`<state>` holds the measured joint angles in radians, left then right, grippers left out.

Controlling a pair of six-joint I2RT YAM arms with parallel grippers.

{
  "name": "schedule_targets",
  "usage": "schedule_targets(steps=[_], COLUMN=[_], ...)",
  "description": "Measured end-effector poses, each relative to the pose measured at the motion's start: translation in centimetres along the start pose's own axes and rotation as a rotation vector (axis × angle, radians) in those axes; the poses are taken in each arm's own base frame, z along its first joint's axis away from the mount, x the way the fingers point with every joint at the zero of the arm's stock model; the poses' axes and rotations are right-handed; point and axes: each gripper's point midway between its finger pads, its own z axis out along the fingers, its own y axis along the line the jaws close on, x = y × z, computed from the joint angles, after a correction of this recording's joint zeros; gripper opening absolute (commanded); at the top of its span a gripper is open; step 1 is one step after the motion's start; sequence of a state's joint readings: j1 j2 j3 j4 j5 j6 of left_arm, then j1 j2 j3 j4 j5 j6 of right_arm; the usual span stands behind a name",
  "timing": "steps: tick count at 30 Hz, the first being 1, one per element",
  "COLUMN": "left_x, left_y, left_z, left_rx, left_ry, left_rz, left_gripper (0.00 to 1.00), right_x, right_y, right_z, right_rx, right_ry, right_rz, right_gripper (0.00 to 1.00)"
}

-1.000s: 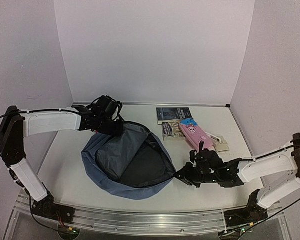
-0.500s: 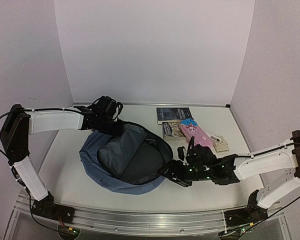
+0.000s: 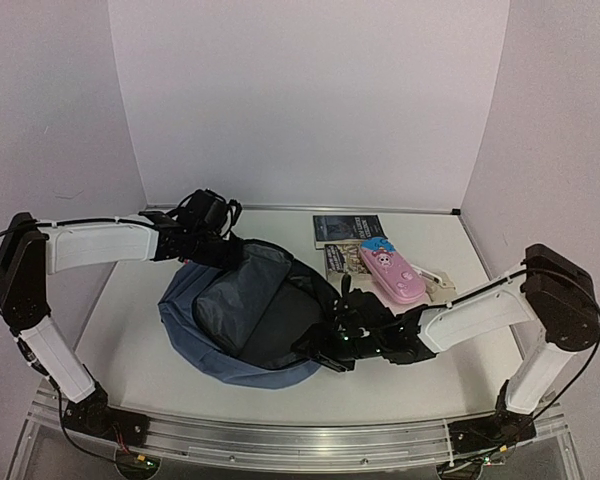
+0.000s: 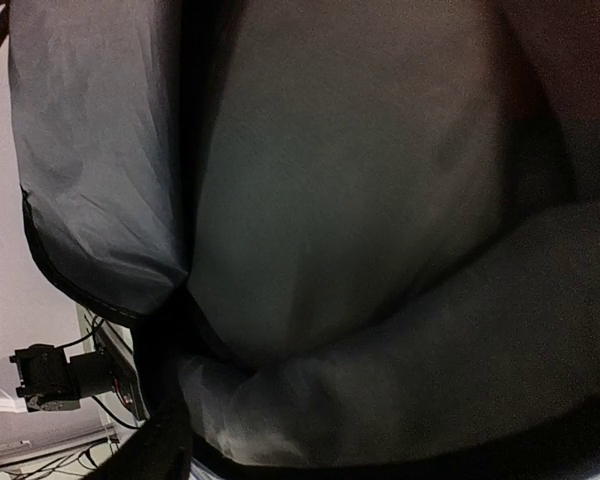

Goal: Pack the student bag
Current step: Adjust the student bag at the center of the board.

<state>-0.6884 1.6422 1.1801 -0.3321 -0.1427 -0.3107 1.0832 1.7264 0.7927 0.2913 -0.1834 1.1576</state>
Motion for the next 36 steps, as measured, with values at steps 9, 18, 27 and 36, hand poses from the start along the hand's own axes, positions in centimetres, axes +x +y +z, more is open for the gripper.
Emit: schedule_targets(steps=[9, 18, 27, 36], left_x=[-0.9, -0.4, 2.9, 9.1], left_y=[3.2, 6.6, 4.1, 3.3], left_z=[-2.1, -4.3, -3.7, -2.0], left_rx=[-0.076, -0.115, 0.041, 0.128], left_ry=[-0.024, 0.017, 0.138, 0.215], left_rz=[-0.040, -0.094, -0.145, -0.306], left_gripper=[0.00, 0.00, 0.00, 0.12], right_x=[0.0, 1.9, 1.8, -0.3], right_y=[0.1, -2.3, -5.7, -8.4], right_z=[-1.3, -5.7, -9.5, -9.5], right_rx=[0.013, 0.076, 0.140, 0.281], right_ry=[-0.003, 0.073, 0.097, 0.042], right_rz=[-0.033, -0.095, -0.060, -0.074], right_gripper=[0.01, 0.01, 0.06, 0.51])
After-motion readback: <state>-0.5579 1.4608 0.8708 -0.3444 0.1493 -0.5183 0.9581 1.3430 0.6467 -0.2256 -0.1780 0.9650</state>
